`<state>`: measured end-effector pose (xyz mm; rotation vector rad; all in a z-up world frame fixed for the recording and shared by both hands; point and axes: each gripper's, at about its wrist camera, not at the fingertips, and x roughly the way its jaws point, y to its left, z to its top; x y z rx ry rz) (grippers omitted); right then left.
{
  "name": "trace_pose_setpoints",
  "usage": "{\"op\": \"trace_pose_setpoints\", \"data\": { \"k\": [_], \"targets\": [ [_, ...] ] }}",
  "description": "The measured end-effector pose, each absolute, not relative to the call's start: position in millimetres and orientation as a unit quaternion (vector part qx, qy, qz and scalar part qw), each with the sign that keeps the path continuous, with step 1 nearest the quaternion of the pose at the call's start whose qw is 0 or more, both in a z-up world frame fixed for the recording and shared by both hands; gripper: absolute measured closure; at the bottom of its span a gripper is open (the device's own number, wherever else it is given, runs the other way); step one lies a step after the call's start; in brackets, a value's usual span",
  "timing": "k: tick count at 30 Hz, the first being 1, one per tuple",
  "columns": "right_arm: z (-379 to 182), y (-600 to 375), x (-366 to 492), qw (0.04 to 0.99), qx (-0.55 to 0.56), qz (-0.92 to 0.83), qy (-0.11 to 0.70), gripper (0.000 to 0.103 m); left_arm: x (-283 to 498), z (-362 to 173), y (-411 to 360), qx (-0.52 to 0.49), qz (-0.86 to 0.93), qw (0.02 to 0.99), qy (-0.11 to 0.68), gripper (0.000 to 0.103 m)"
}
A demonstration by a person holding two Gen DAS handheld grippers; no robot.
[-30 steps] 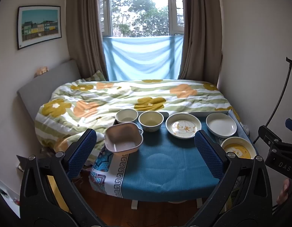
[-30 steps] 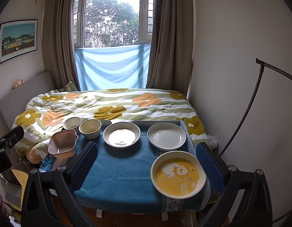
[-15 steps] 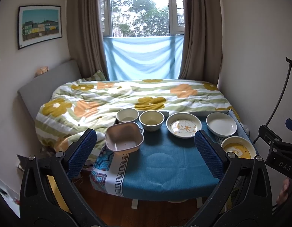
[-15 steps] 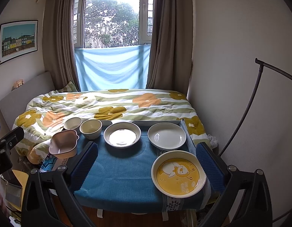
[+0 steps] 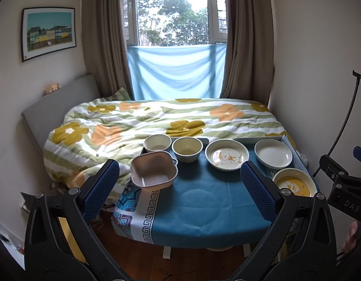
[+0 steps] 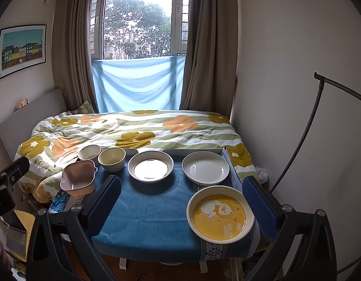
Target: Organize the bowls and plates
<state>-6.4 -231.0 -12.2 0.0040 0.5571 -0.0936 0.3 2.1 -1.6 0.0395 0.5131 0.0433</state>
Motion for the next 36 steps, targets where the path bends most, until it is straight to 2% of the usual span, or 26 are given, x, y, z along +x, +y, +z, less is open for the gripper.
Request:
{"op": "trace_pose_setpoints", "data": {
  "k": [12, 21, 28, 36],
  "targets": [
    [-12.1, -229.8, -7.9, 0.96, 0.005, -0.045, 0.276, 0.0, 0.3, -1.8, 1.8, 0.02, 0.021, 0.966, 0.256, 0.001],
    [-22.6, -249.1, -3.0, 0.946, 0.032, -0.079, 0.313, 0.0, 39.7, -5.7, -11.3, 0.042, -0.046, 0.95, 0.307, 0.001],
    [-77.2, -309.7, -3.2, 0.917, 0.079, -0.123, 0.37, 0.0, 94.5, -53.2, -75.3, 0.076, -0.156, 0.913, 0.37, 0.001],
    [-153.5, -401.5, 14.6, 0.884, 0.162, -0.107, 0.425, 0.0, 160.5, -143.0, -179.3, 0.093, -0.264, 0.845, 0.457, 0.001]
  ]
}}
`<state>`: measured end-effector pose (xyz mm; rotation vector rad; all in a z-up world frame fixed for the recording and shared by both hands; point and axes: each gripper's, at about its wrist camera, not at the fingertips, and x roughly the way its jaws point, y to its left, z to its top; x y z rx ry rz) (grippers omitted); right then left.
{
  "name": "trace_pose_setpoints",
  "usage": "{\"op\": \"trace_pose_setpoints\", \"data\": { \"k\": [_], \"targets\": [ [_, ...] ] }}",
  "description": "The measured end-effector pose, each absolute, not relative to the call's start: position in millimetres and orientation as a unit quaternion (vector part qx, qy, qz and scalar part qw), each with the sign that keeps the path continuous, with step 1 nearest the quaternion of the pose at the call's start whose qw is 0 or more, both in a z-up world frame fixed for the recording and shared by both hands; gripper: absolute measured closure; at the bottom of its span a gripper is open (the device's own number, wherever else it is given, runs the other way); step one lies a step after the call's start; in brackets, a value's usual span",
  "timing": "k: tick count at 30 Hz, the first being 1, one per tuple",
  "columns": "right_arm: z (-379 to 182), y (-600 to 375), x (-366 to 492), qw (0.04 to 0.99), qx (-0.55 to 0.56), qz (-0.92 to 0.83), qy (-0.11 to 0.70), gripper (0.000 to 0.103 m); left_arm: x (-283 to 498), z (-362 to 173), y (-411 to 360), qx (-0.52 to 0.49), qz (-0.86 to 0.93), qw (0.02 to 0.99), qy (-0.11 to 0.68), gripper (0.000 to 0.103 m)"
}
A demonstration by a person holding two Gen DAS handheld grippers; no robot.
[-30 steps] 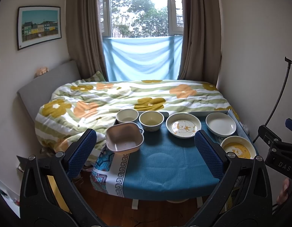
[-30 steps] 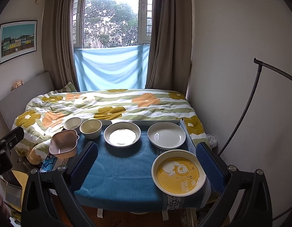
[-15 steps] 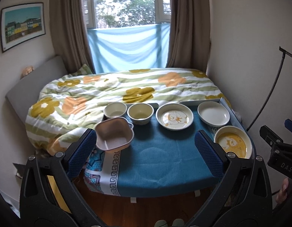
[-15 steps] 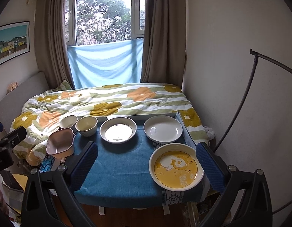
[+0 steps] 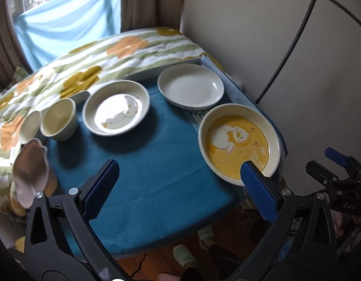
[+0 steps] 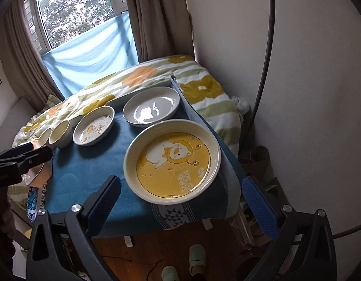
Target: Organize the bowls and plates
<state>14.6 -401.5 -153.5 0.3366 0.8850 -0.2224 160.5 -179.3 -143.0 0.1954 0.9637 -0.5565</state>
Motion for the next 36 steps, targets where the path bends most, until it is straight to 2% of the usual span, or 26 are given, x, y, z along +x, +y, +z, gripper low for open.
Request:
{"op": "trace_pose_setpoints", "data": {
  "k": [2, 4, 6, 9, 13, 18, 21, 22, 23, 25, 29, 36],
  "targets": [
    [-173.1, -418.8, 24.7, 0.876, 0.186, -0.086, 0.436, 0.0, 174.2, -168.0, -202.9, 0.092, -0.28, 0.827, 0.478, 0.001],
    [-192.0, -434.1, 35.6, 0.867, 0.217, -0.059, 0.444, 0.006, 188.8, -193.1, -222.3, 0.089, -0.29, 0.808, 0.504, 0.001],
    [-211.5, -448.9, 47.0, 0.854, 0.244, -0.037, 0.457, 0.018, 201.4, -216.8, -239.1, 0.081, -0.296, 0.789, 0.532, 0.001],
    [-235.8, -465.1, 66.2, 0.836, 0.264, -0.019, 0.48, 0.033, 216.4, -242.1, -255.5, 0.079, -0.296, 0.769, 0.561, 0.011],
    [-255.2, -480.9, 81.7, 0.819, 0.289, 0.002, 0.495, 0.046, 229.1, -263.3, -269.2, 0.077, -0.296, 0.748, 0.589, 0.029],
    [-266.7, -489.3, 91.9, 0.809, 0.3, 0.02, 0.505, 0.069, 231.3, -276.9, -273.8, 0.07, -0.301, 0.727, 0.613, 0.053],
    [-269.0, -493.3, 94.9, 0.806, 0.303, 0.023, 0.508, 0.073, 229.9, -281.7, -273.7, 0.067, -0.301, 0.72, 0.621, 0.071],
    [-270.4, -495.3, 97.1, 0.805, 0.303, 0.024, 0.51, 0.074, 229.2, -283.6, -273.6, 0.066, -0.301, 0.718, 0.624, 0.081],
    [-270.7, -496.5, 97.2, 0.804, 0.303, 0.024, 0.511, 0.076, 229.6, -285.8, -272.8, 0.065, -0.3, 0.716, 0.627, 0.085],
    [-271.7, -498.9, 96.7, 0.802, 0.303, 0.024, 0.513, 0.082, 229.7, -292.0, -270.9, 0.053, -0.307, 0.714, 0.627, 0.089],
    [-274.1, -504.1, 95.7, 0.8, 0.309, 0.028, 0.514, 0.091, 227.0, -295.6, -268.0, 0.042, -0.307, 0.714, 0.628, 0.09],
    [-271.5, -503.1, 97.7, 0.804, 0.29, 0.027, 0.519, 0.091, 236.7, -291.1, -268.2, 0.063, -0.309, 0.724, 0.614, 0.09]
  ]
}}
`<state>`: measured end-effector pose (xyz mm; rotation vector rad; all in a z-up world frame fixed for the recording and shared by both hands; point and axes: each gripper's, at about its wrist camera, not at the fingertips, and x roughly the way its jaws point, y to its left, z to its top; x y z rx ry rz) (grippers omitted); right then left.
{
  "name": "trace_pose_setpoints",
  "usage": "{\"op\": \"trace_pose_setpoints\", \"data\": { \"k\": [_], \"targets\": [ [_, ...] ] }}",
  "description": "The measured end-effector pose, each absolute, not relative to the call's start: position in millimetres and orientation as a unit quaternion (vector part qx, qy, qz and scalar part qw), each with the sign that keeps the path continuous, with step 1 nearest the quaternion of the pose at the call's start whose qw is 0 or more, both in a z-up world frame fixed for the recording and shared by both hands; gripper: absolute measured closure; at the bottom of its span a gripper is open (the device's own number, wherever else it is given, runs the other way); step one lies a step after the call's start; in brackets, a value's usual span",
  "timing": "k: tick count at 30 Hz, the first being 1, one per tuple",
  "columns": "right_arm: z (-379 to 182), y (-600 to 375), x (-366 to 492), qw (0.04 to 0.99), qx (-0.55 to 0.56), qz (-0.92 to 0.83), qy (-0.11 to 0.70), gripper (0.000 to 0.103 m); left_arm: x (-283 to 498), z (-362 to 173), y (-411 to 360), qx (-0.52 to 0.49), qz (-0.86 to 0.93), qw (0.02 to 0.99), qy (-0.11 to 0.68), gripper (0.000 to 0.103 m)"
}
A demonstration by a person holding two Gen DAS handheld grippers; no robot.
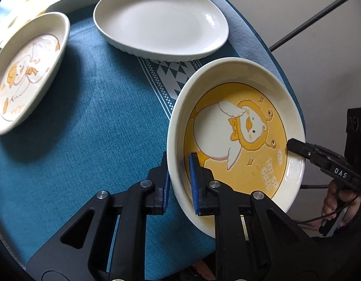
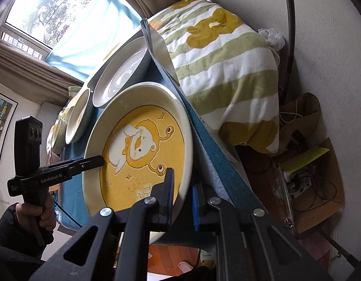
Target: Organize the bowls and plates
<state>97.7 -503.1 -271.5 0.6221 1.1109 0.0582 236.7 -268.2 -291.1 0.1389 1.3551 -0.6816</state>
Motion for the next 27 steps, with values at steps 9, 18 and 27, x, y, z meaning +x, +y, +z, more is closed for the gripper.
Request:
{"op": "trace_pose_setpoints", "data": {
  "k": [9, 18, 27],
  "targets": [
    [-254.1, -501.2, 104.0, 0.82, 0.253, 0.032, 0.512, 0.09, 217.4, -272.3, -258.4, 0.035, -0.311, 0.734, 0.602, 0.09],
    [-215.2, -460.0, 129.4, 0.839, 0.198, 0.091, 0.498, 0.09, 201.3, -226.8, -183.4, -0.03, -0.279, 0.775, 0.567, 0.09],
    [-205.7, -369.5, 155.8, 0.829, 0.18, 0.151, 0.508, 0.09, 189.6, -200.1, -69.5, -0.069, -0.226, 0.801, 0.55, 0.09]
  ]
}}
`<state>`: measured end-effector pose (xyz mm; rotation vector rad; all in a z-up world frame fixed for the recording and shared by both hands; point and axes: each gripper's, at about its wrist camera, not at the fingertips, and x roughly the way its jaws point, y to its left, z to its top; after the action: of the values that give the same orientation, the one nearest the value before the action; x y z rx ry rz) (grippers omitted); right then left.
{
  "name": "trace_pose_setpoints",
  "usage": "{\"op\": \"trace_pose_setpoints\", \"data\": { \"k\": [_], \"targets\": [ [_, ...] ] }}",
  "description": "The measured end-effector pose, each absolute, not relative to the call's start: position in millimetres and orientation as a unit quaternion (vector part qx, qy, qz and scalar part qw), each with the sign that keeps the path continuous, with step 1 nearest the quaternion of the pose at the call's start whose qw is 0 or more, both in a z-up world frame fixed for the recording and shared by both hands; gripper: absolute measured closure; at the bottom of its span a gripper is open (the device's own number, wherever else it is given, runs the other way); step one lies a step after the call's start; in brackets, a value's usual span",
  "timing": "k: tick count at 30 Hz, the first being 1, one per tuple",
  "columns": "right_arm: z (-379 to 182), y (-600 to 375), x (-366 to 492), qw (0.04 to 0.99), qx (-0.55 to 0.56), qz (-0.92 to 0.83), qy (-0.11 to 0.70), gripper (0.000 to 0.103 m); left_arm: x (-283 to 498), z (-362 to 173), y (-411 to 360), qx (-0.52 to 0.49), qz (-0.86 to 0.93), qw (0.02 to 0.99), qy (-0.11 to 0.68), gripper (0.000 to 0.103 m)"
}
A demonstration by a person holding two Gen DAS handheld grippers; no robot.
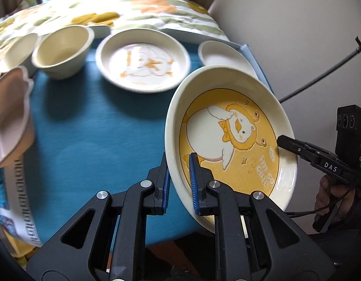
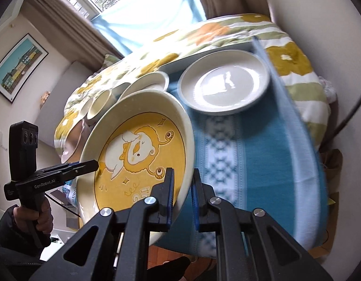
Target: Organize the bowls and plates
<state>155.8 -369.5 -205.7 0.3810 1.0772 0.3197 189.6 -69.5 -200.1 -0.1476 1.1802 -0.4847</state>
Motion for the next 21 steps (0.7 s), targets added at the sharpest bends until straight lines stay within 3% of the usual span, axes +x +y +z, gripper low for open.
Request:
{"op": "trace_pose_setpoints", "data": {
  "k": [11, 21],
  "targets": [
    [-240.3, -246.7, 168.7, 0.805, 0.159, 0.193, 0.538, 0.09, 182.4, -229.0, 57.2, -0.1, -0.177, 0.805, 0.557, 0.09],
    [-268.5, -202.8, 176.8, 0.814, 0.136, 0.199, 0.529, 0.091, 182.2, -277.1, 110.9, -0.14, -0.18, 0.796, 0.561, 0.09]
  ]
}}
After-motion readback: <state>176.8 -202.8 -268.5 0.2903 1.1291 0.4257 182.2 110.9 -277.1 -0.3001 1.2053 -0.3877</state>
